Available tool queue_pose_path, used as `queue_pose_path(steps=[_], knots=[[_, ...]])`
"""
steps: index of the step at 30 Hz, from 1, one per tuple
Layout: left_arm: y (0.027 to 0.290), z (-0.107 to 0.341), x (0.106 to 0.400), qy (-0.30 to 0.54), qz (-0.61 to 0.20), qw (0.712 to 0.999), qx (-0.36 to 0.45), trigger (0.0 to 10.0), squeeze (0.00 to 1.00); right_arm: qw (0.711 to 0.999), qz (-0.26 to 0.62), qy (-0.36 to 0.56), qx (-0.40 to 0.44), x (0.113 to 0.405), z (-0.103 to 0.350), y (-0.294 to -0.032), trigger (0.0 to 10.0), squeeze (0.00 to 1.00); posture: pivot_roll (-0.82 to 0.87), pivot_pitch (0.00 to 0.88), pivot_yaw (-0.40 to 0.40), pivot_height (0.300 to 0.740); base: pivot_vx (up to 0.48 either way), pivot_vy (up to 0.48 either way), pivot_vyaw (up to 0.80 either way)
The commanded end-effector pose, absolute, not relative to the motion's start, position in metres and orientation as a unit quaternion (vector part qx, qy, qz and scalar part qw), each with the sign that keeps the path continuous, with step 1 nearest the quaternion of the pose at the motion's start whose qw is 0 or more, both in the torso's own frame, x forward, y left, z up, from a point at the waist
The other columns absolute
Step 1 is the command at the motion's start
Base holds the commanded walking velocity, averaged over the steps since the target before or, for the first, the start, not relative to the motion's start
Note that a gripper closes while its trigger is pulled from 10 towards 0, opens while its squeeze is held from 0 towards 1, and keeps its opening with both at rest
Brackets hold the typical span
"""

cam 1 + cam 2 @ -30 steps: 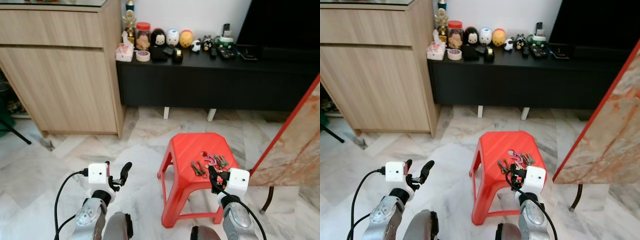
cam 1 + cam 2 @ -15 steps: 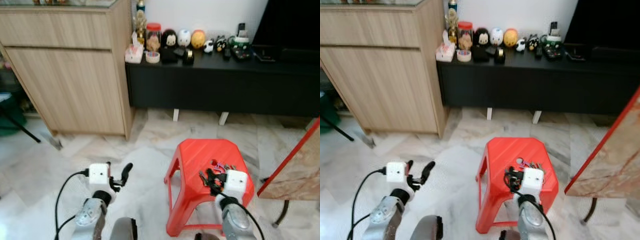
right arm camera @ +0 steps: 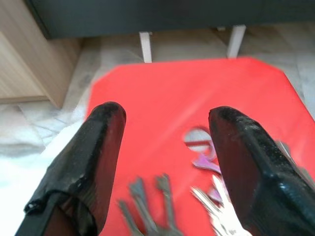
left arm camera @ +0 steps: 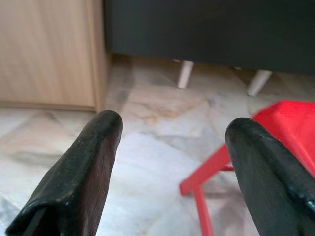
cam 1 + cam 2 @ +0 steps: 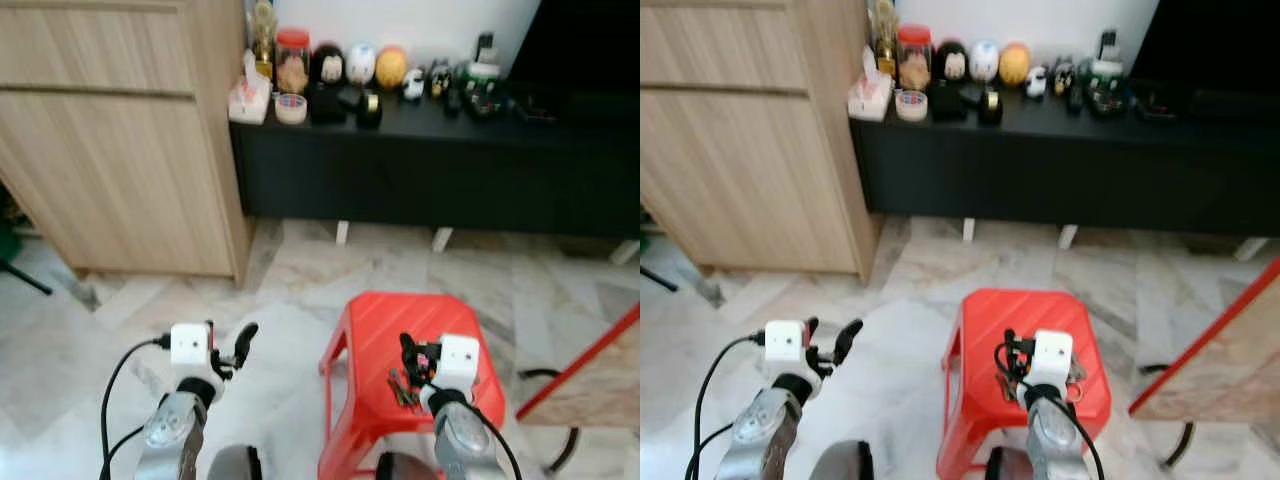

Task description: Hang keys on a hook

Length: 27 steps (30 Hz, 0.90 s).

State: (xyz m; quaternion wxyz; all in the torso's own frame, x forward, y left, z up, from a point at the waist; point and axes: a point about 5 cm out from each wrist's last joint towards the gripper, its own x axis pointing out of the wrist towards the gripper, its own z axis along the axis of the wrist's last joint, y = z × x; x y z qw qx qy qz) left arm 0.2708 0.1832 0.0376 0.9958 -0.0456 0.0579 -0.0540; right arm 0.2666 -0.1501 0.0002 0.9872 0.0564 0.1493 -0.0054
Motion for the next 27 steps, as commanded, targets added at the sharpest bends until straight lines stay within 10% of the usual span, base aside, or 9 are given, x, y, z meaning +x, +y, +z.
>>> queue_pose_path(steps=[1,16,17,18,27], knots=[[0.177,0.034,0.269,0.064,-0.065,0.995,-0.051,10.0,0.00,0.985,-0.009,0.168,0.048,0.260,-0.007,-0.156,10.0,0.00,-0.01,0.043,-0.074,0.610,0.000,0.000,0.00],[0.175,0.029,0.268,0.074,-0.067,0.994,-0.054,10.0,0.00,0.966,0.061,0.247,-0.047,0.254,-0.025,-0.151,10.0,0.00,-0.02,0.050,-0.076,0.610,0.000,0.000,0.00],[0.174,0.029,0.268,0.074,-0.067,0.994,-0.054,10.0,0.00,0.964,0.069,0.252,-0.054,0.254,-0.026,-0.151,10.0,0.13,-0.02,0.053,-0.077,0.610,0.000,0.000,0.00],[0.174,0.029,0.268,0.074,-0.067,0.993,-0.054,10.0,0.00,0.963,0.075,0.254,-0.055,0.255,-0.025,-0.151,10.0,0.88,-0.02,0.057,-0.078,0.610,0.000,0.000,0.00],[0.169,0.034,0.276,0.063,-0.069,0.994,-0.054,10.0,0.00,0.953,0.105,0.267,-0.101,0.274,-0.019,-0.148,10.0,1.00,-0.01,0.099,-0.085,0.610,0.000,0.000,0.00]])
